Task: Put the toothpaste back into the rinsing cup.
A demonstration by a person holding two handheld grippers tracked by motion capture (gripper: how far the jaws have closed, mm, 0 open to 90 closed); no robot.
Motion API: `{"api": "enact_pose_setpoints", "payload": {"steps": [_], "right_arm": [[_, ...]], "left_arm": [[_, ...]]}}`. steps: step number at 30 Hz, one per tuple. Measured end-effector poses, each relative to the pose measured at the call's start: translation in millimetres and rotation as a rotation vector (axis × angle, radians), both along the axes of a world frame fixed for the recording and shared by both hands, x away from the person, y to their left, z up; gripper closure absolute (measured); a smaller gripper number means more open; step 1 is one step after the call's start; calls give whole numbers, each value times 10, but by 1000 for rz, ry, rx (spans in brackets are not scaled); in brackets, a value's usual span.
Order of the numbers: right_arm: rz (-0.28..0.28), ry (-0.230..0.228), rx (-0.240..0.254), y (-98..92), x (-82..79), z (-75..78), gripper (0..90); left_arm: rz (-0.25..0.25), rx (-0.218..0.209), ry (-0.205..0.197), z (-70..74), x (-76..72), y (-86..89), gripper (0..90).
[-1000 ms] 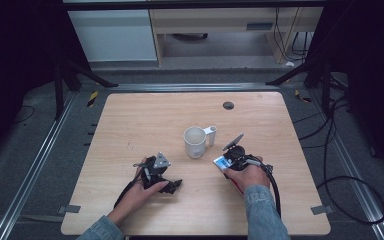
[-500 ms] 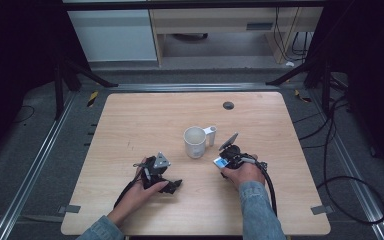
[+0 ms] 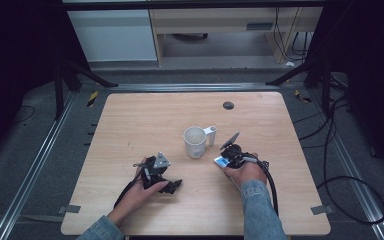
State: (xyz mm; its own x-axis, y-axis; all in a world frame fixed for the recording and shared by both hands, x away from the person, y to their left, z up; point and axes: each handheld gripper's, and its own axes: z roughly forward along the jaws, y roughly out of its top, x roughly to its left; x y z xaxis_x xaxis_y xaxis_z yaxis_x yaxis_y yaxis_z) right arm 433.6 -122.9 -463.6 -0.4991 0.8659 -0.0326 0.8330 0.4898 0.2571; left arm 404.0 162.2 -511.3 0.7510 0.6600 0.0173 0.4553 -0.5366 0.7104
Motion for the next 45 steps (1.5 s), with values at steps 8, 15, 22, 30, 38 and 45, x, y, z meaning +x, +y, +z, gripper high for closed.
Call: {"api": "enact_pose_setpoints", "payload": {"steps": [8,15,22,30,38,45], "right_arm": [[-25,0,58,-105,-3,59,723],[-30,-15,69,-131,-16,103,732],[-23,-41,81,-177,-65,263,737],[-41,-71,106,-268,-126,428,738],[-64,-115,146,-345,-164,603,739],[-72,-176,191,-407,-199,744,739]], "left_arm": [[-3,4,1,2,1,3,0],[-3,4,1,2,1,3,0],[0,0,0,0,-1,1,0],[-1,1,-1,0,0,3,0],[-1,1,-1,0,0,2,0],[0,0,-1,0,0,2,0]]}}
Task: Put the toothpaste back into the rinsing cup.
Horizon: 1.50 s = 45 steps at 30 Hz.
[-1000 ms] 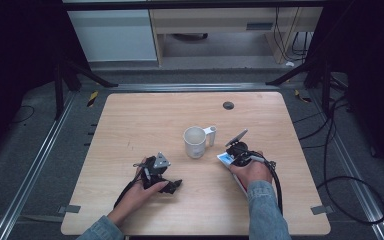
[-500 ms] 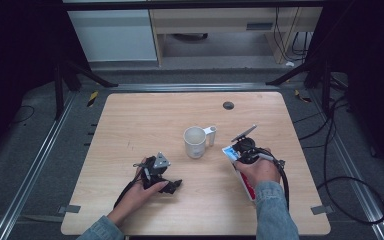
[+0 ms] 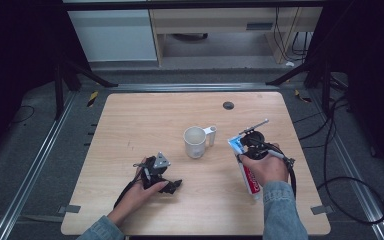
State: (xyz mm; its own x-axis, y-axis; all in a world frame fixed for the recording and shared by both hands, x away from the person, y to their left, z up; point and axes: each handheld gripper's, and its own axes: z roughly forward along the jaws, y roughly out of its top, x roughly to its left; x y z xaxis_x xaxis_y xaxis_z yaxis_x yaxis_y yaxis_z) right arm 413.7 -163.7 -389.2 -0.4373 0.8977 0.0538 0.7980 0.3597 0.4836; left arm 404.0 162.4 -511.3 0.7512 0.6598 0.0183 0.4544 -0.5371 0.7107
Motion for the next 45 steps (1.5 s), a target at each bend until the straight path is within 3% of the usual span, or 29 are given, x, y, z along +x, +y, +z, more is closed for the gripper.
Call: {"api": "enact_pose_setpoints", "payload": {"steps": [2,7,24,36,45], "right_arm": [[-11,-35,33,-33,-11,58,738],[-23,-88,53,-47,-11,116,739],[-26,-195,136,64,7,220,738],[-42,-317,190,166,21,265,738],[-61,-341,210,201,57,262,738]], "left_arm": [[0,0,0,0,0,0,0],[0,0,0,0,0,0,0],[0,0,0,0,0,0,0],[0,0,0,0,1,0,0],[4,0,0,0,4,-1,0]]}}
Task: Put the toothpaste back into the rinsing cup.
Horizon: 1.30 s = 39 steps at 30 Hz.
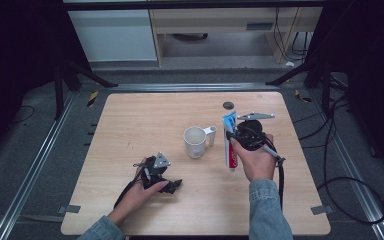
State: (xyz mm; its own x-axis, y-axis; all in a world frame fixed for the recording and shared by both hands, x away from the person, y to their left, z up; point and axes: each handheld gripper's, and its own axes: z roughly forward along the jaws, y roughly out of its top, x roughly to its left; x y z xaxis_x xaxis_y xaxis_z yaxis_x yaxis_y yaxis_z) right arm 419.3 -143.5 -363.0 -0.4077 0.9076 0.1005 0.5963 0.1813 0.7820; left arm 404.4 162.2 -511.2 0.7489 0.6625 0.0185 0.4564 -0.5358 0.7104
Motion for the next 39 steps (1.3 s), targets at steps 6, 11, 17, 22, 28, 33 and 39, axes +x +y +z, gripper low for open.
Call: {"api": "enact_pose_setpoints", "payload": {"steps": [6,11,17,22,28,33,39], "right_arm": [[-8,-19,13,41,25,26,738],[-12,-45,30,73,39,39,738],[-22,-78,44,102,36,78,738],[-30,-126,51,155,36,165,738],[-28,-169,66,240,50,284,738],[-28,-196,60,298,65,345,738],[-49,-251,84,392,69,417,738]], "left_arm": [[-1,0,0,0,0,3,0],[-1,0,0,0,0,3,0],[-1,0,0,0,0,3,0],[-1,0,0,0,0,4,0],[-2,2,1,1,0,4,0],[-2,2,1,1,0,4,0],[0,0,0,0,0,3,0]]}}
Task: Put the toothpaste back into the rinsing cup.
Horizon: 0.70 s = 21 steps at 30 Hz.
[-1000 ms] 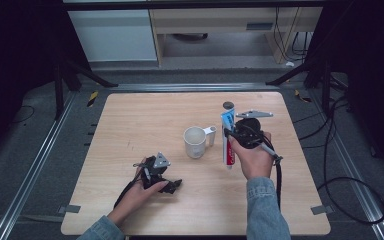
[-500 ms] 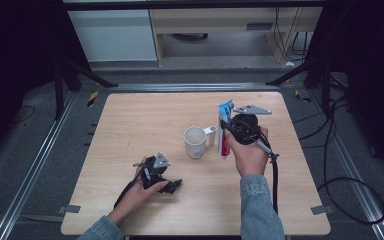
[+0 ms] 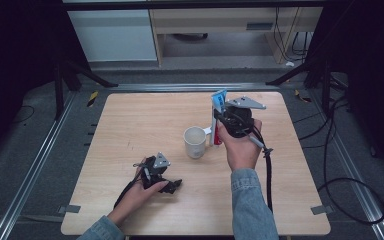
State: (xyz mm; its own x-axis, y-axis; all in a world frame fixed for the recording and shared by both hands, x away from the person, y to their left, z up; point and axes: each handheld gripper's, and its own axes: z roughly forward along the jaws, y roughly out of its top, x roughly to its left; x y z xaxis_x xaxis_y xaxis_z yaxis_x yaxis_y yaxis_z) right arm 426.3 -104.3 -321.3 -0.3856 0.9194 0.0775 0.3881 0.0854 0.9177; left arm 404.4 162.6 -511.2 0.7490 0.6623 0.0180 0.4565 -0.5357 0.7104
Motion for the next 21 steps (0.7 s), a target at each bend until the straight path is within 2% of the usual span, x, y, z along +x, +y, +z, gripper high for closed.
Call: {"api": "enact_pose_setpoints", "payload": {"steps": [9,21], "right_arm": [[11,-41,-8,126,79,134,738],[12,-75,2,204,135,226,738]], "left_arm": [[1,2,-1,1,3,6,0],[1,2,-1,1,3,6,0]]}}
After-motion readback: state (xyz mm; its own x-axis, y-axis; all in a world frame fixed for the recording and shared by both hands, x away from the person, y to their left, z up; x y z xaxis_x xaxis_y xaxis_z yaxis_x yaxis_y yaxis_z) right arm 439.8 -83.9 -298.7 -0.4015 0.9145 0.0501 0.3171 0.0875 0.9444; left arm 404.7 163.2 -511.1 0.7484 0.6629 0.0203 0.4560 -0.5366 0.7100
